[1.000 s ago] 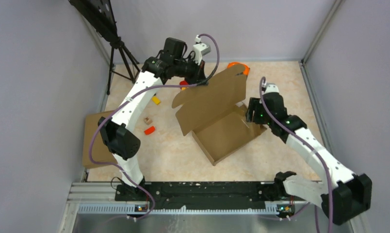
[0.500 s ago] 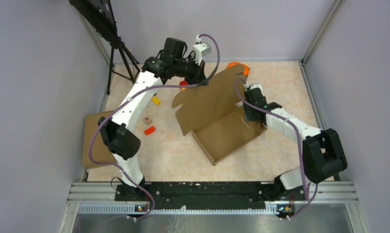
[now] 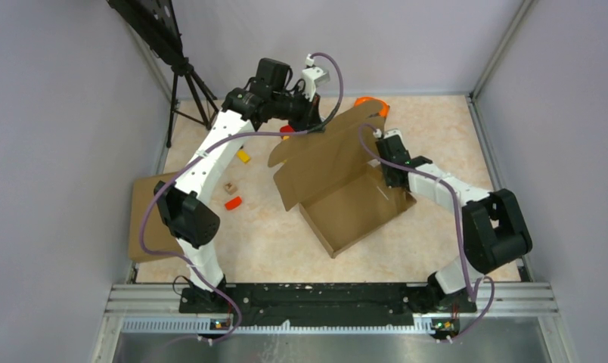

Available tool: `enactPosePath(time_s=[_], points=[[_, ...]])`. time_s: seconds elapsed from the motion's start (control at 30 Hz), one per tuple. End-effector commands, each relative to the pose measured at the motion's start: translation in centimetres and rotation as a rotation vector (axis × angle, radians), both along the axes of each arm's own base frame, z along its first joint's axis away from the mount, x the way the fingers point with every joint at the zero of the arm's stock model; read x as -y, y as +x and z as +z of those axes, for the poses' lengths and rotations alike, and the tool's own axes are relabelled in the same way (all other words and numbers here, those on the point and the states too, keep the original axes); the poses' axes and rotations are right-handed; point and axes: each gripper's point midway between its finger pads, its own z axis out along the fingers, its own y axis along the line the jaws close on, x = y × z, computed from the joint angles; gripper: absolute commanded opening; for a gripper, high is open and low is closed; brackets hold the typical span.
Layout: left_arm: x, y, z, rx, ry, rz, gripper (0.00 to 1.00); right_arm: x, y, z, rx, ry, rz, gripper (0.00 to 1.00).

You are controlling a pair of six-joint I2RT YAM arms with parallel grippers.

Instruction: Fold the paper box

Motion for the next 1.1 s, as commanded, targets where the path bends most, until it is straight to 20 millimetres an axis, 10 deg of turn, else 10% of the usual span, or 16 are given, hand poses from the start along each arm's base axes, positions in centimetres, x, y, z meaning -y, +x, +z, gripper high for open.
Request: enactPosePath(time_s=[0.0, 0.33, 0.63, 1.07], points=[[0.5, -0.4, 0.7, 0.018, -0.006, -0.026, 0.02, -1.6, 1.2, 5.3, 0.134, 0.037, 0.048, 0.00], [0.9, -0.4, 0.3, 0.010, 0.000, -0.028, 0.02, -6.0, -1.6, 7.1, 0.118, 0.058, 0.197, 0.00], [0.5, 0.0, 0.6, 0.009, 0.020, 0.038, 0.01, -5.3, -2.3, 6.0, 0.108, 0.041, 0.178, 0.00], [0.6, 0.1, 1.7, -0.060, -0.027, 0.083, 0.01, -6.2, -3.6, 10.3, 0.368, 0.227, 0.278, 0.00]])
